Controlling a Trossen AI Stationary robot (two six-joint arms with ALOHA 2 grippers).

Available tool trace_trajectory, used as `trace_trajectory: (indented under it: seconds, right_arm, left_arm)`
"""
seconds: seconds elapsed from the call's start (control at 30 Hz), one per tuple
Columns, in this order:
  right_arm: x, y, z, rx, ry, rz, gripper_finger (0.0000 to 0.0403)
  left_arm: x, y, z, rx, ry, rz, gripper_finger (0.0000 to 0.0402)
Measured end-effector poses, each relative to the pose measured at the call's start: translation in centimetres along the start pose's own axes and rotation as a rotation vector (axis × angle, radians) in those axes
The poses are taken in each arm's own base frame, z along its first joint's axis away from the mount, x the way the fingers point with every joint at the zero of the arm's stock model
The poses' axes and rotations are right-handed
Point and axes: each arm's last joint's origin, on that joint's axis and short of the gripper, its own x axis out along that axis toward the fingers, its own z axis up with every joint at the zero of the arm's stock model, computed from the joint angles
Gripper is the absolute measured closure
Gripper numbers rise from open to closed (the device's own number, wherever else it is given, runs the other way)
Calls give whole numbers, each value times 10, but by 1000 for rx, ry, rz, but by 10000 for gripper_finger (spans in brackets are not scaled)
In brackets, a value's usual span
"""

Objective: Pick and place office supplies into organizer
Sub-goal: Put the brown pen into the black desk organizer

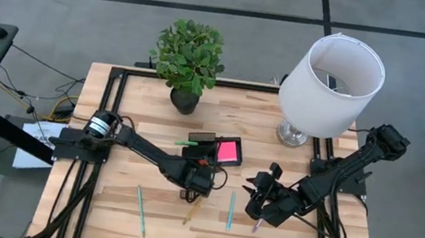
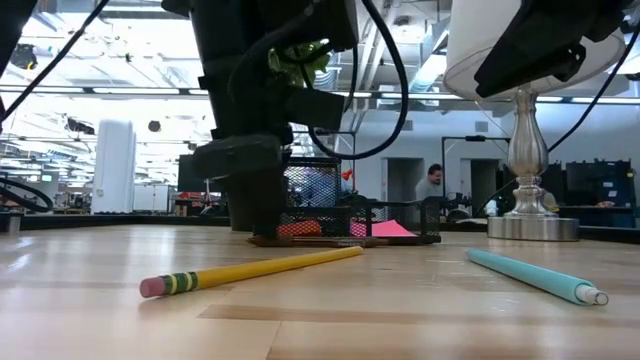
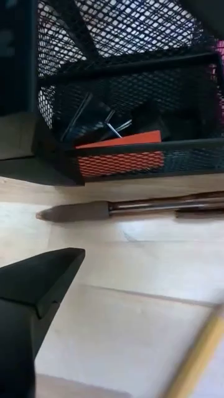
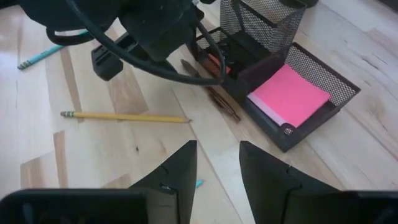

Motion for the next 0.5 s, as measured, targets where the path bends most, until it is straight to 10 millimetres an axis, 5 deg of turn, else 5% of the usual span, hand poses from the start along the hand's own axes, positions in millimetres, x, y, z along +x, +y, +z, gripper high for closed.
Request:
trace_trajectory:
  seconds: [0.5]
  right_arm:
    - [0,1,1,8,-7,9,290]
  left_arm:
    - [22,22,-6,-108,47,-123,233]
